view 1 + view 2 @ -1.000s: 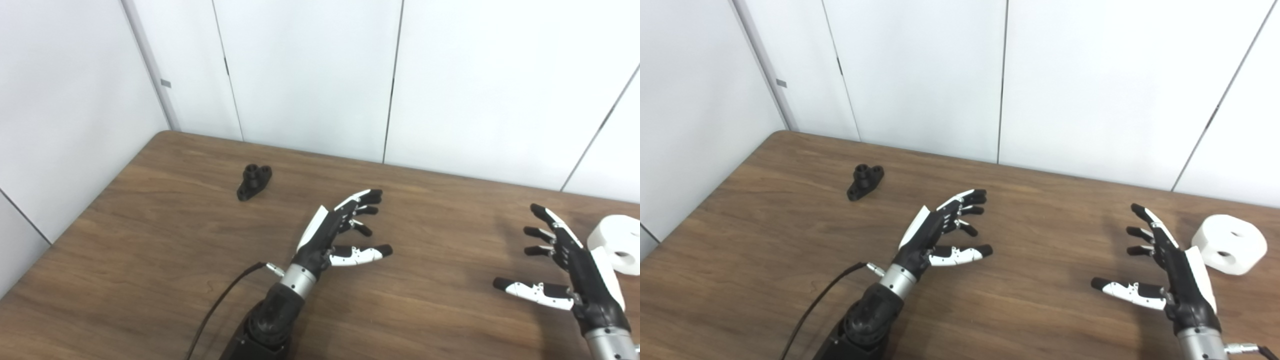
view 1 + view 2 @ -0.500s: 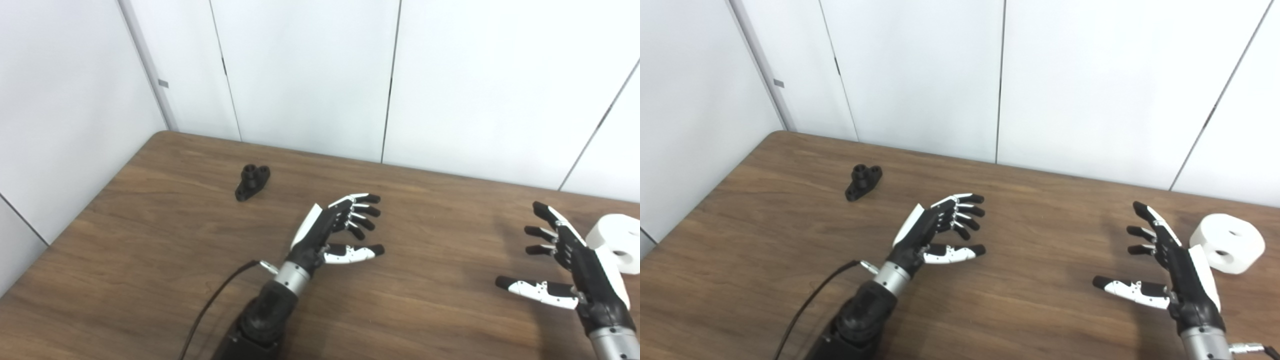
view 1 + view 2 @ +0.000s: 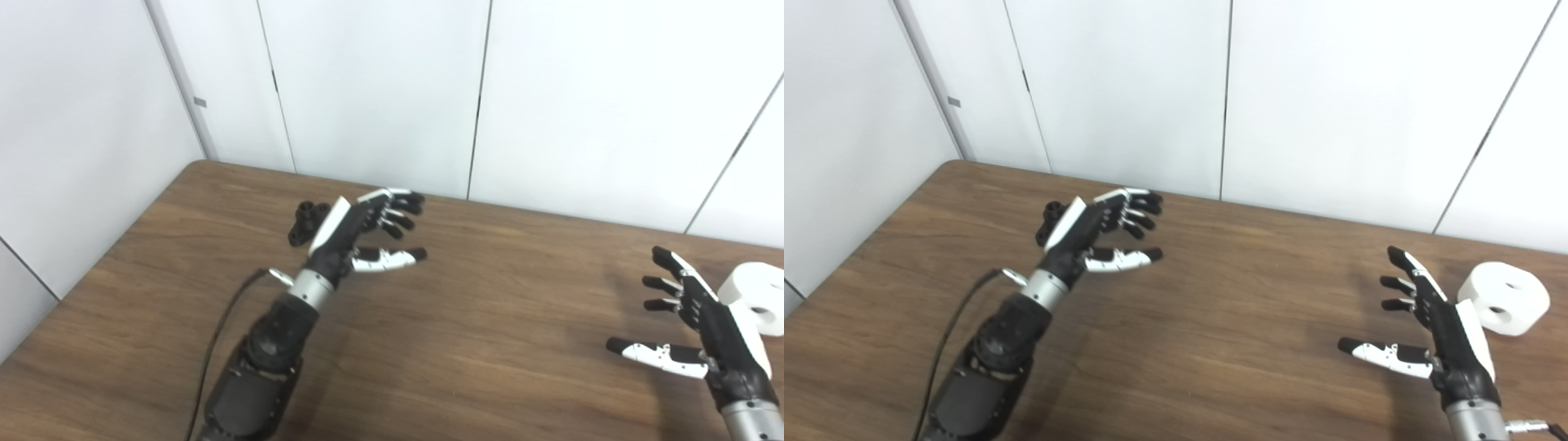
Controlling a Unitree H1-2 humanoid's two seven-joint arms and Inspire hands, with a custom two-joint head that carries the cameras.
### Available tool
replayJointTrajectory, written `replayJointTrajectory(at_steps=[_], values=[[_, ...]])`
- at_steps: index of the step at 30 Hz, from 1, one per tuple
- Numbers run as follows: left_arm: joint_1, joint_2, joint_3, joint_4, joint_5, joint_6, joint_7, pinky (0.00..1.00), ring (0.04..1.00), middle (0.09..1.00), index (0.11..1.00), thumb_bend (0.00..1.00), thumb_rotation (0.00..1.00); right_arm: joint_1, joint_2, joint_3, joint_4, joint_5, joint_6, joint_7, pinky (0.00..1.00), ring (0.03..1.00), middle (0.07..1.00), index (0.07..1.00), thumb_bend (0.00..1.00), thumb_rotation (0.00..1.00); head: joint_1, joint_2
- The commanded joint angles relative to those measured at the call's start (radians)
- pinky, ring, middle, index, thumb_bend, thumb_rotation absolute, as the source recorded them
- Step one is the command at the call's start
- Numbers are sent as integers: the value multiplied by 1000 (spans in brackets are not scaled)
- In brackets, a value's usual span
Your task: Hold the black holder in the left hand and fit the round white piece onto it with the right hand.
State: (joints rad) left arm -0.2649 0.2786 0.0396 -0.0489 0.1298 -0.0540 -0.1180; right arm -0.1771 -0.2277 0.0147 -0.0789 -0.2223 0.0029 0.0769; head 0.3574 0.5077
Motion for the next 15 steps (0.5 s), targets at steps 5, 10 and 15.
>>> replayJointTrajectory(at_steps=[5, 10, 15], values=[[-68, 43, 50, -69, 54, 40, 46, 548, 616, 704, 746, 707, 40, -25, -9, -10, -43, 12, -6, 0, 649, 797, 917, 897, 695, 0, 6, 1], [-85, 27, 108, -72, 77, 63, 118, 580, 645, 712, 753, 707, 26, -23, -7, -9, -57, 8, 13, 1, 642, 794, 920, 898, 693, 0, 9, 3], [-116, 14, 149, -57, 141, 69, 218, 631, 719, 739, 774, 680, 3, -24, -8, -8, -59, 5, 20, -1, 649, 794, 919, 901, 693, 0, 9, 6]])
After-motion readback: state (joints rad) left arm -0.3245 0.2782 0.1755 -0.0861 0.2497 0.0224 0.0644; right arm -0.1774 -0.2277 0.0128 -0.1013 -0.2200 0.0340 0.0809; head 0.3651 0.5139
